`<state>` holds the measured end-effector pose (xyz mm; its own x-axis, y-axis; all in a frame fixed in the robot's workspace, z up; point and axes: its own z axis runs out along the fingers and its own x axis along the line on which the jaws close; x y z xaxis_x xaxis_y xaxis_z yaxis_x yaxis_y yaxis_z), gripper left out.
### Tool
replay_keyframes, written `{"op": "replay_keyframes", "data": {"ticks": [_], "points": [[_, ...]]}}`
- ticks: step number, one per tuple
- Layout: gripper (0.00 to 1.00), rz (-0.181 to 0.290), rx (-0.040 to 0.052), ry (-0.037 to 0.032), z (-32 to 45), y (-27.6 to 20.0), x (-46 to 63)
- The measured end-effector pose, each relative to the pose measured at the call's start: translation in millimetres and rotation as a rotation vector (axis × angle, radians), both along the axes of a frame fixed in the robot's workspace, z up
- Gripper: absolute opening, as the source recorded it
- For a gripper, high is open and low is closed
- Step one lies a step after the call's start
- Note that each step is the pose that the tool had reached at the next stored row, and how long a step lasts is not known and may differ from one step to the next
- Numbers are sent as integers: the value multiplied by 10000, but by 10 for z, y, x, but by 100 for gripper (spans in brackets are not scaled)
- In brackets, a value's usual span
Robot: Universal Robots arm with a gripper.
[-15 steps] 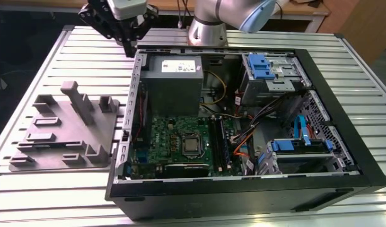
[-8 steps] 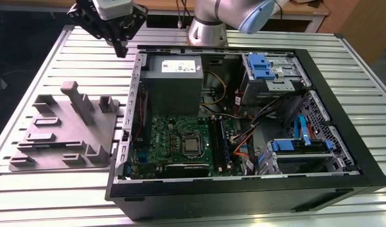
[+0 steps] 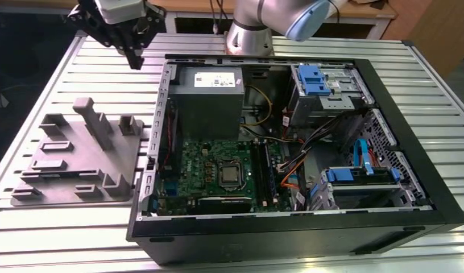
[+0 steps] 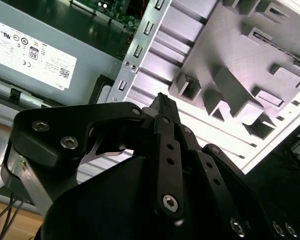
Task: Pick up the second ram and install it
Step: 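Reach for the second ram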
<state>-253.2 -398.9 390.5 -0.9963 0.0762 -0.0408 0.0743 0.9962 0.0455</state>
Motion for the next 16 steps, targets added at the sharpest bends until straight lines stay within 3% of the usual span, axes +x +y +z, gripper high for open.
{"op": "replay_keyframes", "data": {"ticks": [16], "points": [[10,-1,1,-34,-26,0,-364]]}}
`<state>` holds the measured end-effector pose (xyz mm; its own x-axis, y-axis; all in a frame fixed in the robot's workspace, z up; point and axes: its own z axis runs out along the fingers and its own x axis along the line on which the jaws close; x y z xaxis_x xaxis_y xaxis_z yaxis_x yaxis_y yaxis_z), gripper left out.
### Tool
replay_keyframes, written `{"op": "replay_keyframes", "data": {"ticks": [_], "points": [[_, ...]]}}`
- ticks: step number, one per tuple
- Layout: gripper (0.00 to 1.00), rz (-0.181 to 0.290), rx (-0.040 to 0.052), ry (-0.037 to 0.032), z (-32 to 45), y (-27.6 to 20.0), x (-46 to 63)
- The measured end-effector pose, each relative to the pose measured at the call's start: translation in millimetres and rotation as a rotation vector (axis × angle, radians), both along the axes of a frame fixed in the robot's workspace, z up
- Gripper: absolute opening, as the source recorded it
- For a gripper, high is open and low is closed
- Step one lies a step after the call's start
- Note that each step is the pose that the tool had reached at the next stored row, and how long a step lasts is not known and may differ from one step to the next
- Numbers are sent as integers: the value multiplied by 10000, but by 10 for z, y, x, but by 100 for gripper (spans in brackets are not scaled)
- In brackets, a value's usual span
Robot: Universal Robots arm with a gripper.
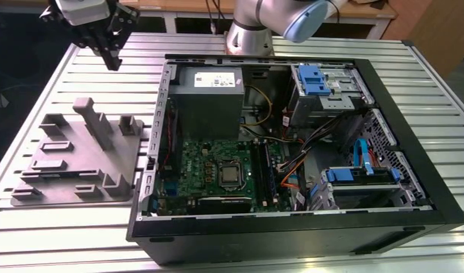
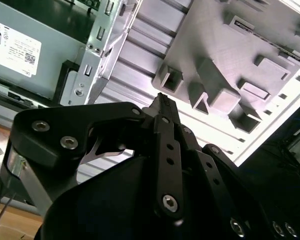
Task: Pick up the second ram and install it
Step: 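Reach for the second ram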
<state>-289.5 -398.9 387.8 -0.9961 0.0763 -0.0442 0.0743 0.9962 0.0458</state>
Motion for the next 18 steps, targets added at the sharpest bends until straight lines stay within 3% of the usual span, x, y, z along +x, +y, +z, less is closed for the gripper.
{"op": "replay_keyframes", "data": {"ticks": [18], "points": [[10,1,0,-5,-50,-1,-337]]}}
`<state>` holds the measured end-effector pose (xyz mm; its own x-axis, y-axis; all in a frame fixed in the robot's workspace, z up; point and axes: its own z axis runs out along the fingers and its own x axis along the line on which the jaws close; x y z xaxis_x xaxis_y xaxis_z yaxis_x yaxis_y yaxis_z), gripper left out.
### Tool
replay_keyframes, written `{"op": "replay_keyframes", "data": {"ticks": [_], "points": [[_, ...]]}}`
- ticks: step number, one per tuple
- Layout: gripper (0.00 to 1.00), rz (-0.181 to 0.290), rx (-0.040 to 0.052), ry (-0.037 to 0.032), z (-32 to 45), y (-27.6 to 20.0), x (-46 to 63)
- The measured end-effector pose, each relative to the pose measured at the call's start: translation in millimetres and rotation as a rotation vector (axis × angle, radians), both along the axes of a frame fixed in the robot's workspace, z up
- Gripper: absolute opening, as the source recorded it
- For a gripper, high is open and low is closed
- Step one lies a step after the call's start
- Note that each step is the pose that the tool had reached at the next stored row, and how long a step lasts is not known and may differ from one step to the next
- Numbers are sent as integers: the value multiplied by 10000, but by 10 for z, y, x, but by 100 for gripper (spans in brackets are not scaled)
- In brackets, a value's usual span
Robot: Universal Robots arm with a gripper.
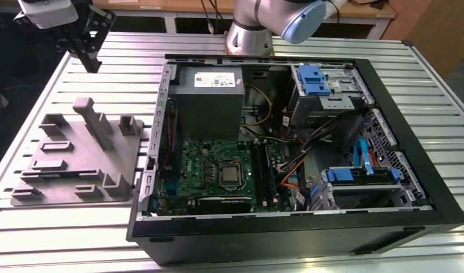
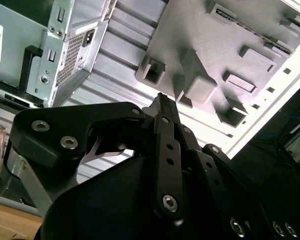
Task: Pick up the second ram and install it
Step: 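Reach for the second ram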
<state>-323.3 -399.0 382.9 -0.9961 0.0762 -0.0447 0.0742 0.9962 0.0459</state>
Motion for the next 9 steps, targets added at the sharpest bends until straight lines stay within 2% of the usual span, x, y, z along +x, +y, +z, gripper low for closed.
{"op": "replay_keyframes", "data": {"ticks": [9], "points": [[10,-1,0,0,-52,-14,-145]]}}
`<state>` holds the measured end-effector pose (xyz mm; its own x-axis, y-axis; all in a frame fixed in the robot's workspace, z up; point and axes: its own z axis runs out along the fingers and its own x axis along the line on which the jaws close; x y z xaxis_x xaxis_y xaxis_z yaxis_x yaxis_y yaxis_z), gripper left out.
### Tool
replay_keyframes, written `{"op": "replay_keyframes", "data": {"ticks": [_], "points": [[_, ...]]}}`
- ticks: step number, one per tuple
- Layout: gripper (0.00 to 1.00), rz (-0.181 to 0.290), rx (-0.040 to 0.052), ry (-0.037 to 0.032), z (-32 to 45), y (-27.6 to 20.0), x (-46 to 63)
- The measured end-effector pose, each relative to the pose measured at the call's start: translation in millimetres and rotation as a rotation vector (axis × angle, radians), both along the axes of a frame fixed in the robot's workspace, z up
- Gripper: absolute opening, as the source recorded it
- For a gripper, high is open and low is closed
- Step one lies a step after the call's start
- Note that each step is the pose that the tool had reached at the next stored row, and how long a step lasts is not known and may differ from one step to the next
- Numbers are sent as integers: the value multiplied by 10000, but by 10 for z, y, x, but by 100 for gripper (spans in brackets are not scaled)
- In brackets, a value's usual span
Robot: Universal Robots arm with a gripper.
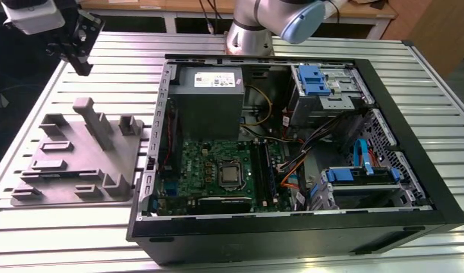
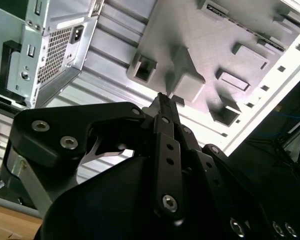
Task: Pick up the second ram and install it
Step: 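Reach for the second ram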
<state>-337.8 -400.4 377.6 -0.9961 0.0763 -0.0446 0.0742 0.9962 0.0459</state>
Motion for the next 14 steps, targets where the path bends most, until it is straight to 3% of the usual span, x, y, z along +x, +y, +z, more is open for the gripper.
{"op": "replay_keyframes", "data": {"ticks": [14], "points": [[10,0,-1,-4,-64,-2,-334]]}}
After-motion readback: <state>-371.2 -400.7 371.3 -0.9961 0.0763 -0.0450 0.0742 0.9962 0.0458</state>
